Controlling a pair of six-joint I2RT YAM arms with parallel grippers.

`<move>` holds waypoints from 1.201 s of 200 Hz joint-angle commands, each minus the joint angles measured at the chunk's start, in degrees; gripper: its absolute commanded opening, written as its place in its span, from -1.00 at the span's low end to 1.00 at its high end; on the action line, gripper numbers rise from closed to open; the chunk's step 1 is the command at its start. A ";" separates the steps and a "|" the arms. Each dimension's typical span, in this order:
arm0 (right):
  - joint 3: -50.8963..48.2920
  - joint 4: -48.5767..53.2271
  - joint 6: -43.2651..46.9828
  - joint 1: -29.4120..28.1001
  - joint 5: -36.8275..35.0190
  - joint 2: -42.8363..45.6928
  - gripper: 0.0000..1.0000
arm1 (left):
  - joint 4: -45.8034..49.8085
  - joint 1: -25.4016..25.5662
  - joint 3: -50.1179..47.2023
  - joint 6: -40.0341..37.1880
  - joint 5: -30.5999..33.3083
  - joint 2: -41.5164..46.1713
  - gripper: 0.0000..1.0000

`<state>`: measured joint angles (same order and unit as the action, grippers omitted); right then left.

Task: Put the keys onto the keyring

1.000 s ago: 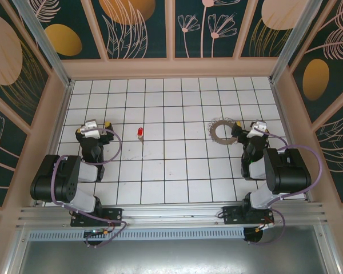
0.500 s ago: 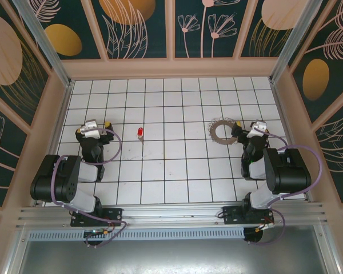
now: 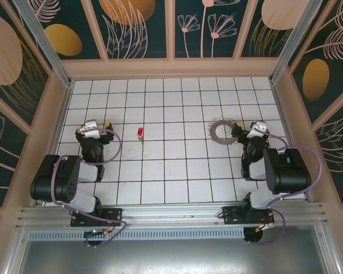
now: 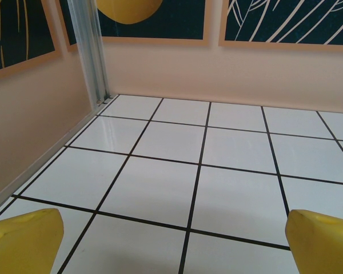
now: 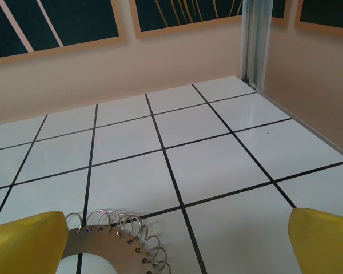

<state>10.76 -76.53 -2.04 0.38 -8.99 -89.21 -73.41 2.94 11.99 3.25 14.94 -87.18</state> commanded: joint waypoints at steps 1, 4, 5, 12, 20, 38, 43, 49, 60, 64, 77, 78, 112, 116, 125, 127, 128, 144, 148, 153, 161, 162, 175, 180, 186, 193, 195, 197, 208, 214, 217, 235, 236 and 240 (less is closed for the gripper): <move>-0.96 -3.68 -0.79 -0.29 -1.77 0.45 0.98 | -1.48 -0.39 0.48 0.90 -0.88 0.16 0.98; -1.05 -3.66 -0.93 -0.29 -2.10 0.71 0.98 | -1.48 -0.39 0.49 0.94 -0.88 0.11 0.98; -1.07 -3.69 -0.98 -0.29 -2.18 0.80 0.98 | -1.52 -0.39 0.49 0.91 -0.88 0.14 0.98; -1.29 -3.57 -1.20 -0.25 -2.53 1.30 0.98 | -1.56 -0.39 0.49 0.93 -0.89 0.18 0.98; -1.45 -3.98 -0.93 -0.21 -2.02 1.35 0.98 | -1.58 -0.39 0.47 0.96 -0.89 0.15 0.98; -1.10 -3.18 -0.44 -0.30 -1.22 1.62 0.98 | -0.77 -0.39 0.77 0.80 -1.25 0.55 0.98; -1.16 -3.01 -0.27 -0.37 -1.05 1.67 0.98 | 0.23 -0.35 1.06 0.71 -1.55 0.98 0.97; -1.16 -3.07 -0.13 -0.45 -1.07 1.76 0.98 | 1.06 -0.39 1.30 0.62 -1.73 1.42 0.98; -1.35 -3.17 0.31 -0.70 -0.87 2.01 0.98 | 2.30 -0.39 1.71 0.71 -1.61 2.26 0.98; -1.49 -3.29 0.45 -0.82 -0.82 2.17 0.98 | 2.85 -0.35 1.87 0.72 -1.39 2.62 0.98; -2.27 -4.08 0.84 -1.21 -1.20 3.17 0.98 | 7.38 -0.37 3.37 0.75 -1.45 4.78 0.98; -2.30 -4.07 0.83 -1.23 -1.33 3.34 0.98 | 8.14 -0.38 3.56 0.77 -1.43 5.06 0.98; -0.32 5.96 1.15 -2.39 -4.83 11.63 0.98 | 19.78 -0.40 7.57 1.45 -2.71 9.99 0.98; 0.12 7.32 1.48 -2.78 -5.14 12.53 0.98 | 20.67 -0.39 7.75 1.76 -2.74 10.42 0.98; 1.02 9.77 2.02 -3.71 -6.47 14.16 0.98 | 22.13 -0.39 8.03 2.66 -2.39 11.40 0.98; 1.12 10.27 2.04 -3.96 -6.98 14.55 0.98 | 22.38 -0.39 8.07 2.85 -2.35 11.65 0.98; 1.24 10.66 2.04 -4.02 -7.12 14.79 0.98 | 22.54 -0.39 8.06 2.92 -2.32 11.84 0.98; 3.16 17.13 1.56 -5.62 -8.78 18.07 0.98 | 24.96 -0.32 8.46 4.47 -2.20 14.09 0.98; 3.84 19.21 1.49 -5.97 -9.22 18.84 0.98 | 25.86 -0.30 8.65 5.14 -2.11 14.78 0.98; 4.72 22.12 1.00 -6.53 -9.63 19.97 0.98 | 27.04 -0.33 9.10 6.04 -2.11 15.63 0.97; 6.62 27.88 -0.26 -7.05 -9.59 21.48 0.98 | 29.34 -0.28 10.02 7.51 -2.64 16.80 0.98; 6.89 28.91 -0.43 -7.06 -9.44 21.64 0.98 | 29.67 -0.29 10.18 7.67 -2.72 16.97 0.98; 10.93 39.08 -3.57 -7.21 -6.60 23.61 0.98 | 34.61 -0.30 12.60 10.34 -4.26 19.25 0.98; 12.26 42.49 -4.49 -7.20 -4.26 24.22 0.98 | 36.03 -0.30 13.34 11.33 -5.80 20.37 0.98; 13.71 45.64 -5.00 -7.23 -0.88 24.79 0.98 | 37.27 -0.19 14.10 12.28 -8.33 21.68 0.97; 15.15 49.19 -5.51 -7.38 2.85 25.45 0.98 | 38.77 -0.21 15.03 13.53 -11.53 23.08 0.98; 15.60 50.21 -5.62 -7.40 3.68 25.65 0.98 | 39.15 -0.19 15.33 13.87 -12.55 23.38 0.98; 16.08 51.30 -5.85 -7.57 4.30 25.79 0.98 | 39.49 -0.21 15.61 14.35 -13.40 23.75 0.98; 18.48 56.65 -6.53 -8.60 6.53 26.00 0.98 | 41.84 -0.13 17.63 17.01 -20.61 24.71 0.97; 19.94 59.56 -6.54 -9.23 7.55 25.95 0.98 | 42.85 -0.08 18.75 18.35 -24.63 24.86 0.98; 20.52 60.95 -6.61 -9.46 7.74 25.82 0.98 | 43.35 0.12 19.43 18.78 -26.88 24.93 0.97; 24.18 68.05 -7.43 -11.60 7.85 24.28 0.98 | 46.87 2.74 22.07 22.32 -32.42 25.25 0.98; 24.38 68.38 -7.40 -11.75 7.85 24.23 0.98 | 47.00 2.89 22.23 22.54 -32.47 25.28 0.98; 25.07 69.72 -7.32 -12.33 7.85 23.74 0.98 | 47.59 3.78 22.61 23.32 -32.79 25.34 0.97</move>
<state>31.35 -22.50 -7.01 -9.47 -4.78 -64.14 -32.71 3.77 31.31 19.18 -5.63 -62.63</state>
